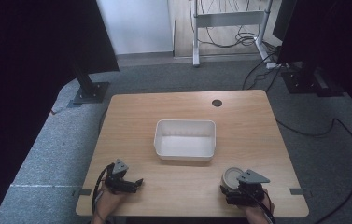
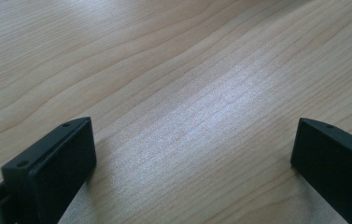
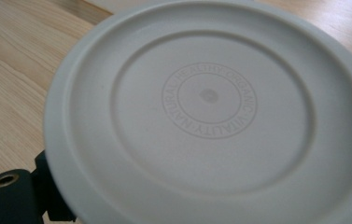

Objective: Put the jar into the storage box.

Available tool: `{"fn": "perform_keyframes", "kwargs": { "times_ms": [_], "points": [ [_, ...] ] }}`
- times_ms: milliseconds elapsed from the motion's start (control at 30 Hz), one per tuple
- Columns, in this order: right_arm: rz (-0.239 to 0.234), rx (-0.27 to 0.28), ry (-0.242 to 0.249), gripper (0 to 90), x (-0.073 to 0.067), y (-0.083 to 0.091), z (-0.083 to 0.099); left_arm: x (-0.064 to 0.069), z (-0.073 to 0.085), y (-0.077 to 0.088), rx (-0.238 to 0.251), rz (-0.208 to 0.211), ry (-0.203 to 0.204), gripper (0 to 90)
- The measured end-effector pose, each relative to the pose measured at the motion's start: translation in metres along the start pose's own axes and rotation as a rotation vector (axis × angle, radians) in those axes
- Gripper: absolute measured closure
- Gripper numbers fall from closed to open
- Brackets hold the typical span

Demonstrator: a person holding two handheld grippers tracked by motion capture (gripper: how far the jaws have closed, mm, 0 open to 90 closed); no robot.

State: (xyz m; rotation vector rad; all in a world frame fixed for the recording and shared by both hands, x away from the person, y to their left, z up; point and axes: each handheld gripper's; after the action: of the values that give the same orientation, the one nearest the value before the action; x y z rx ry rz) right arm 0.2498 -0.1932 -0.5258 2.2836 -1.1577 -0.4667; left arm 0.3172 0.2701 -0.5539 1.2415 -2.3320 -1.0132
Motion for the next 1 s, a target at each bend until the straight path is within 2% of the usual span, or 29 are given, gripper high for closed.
{"fn": "perform_keyframes", "kwargs": {
  "times_ms": [767, 1000],
  "points": [
    [-0.066, 0.014, 0.051, 9.3, -0.023, -0.034, -0.036, 0.000, 0.000, 0.000, 0.000, -0.001, 0.001, 0.0],
    [-0.076, 0.021, 0.036, 9.3, -0.025, -0.040, -0.042, 0.000, 0.000, 0.000, -0.001, -0.001, 0.001, 0.0]
  ]
}}
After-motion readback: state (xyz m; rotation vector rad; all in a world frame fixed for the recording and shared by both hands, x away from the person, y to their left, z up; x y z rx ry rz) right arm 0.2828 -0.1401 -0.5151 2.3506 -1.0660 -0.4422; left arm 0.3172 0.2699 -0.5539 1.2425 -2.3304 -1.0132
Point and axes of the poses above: each handheld gripper's, and its own axes: y roughly backward along the jaws, z roughly out of its underside, x roughly to its right, and after that the axes turned 3 degrees about -z, right-handed
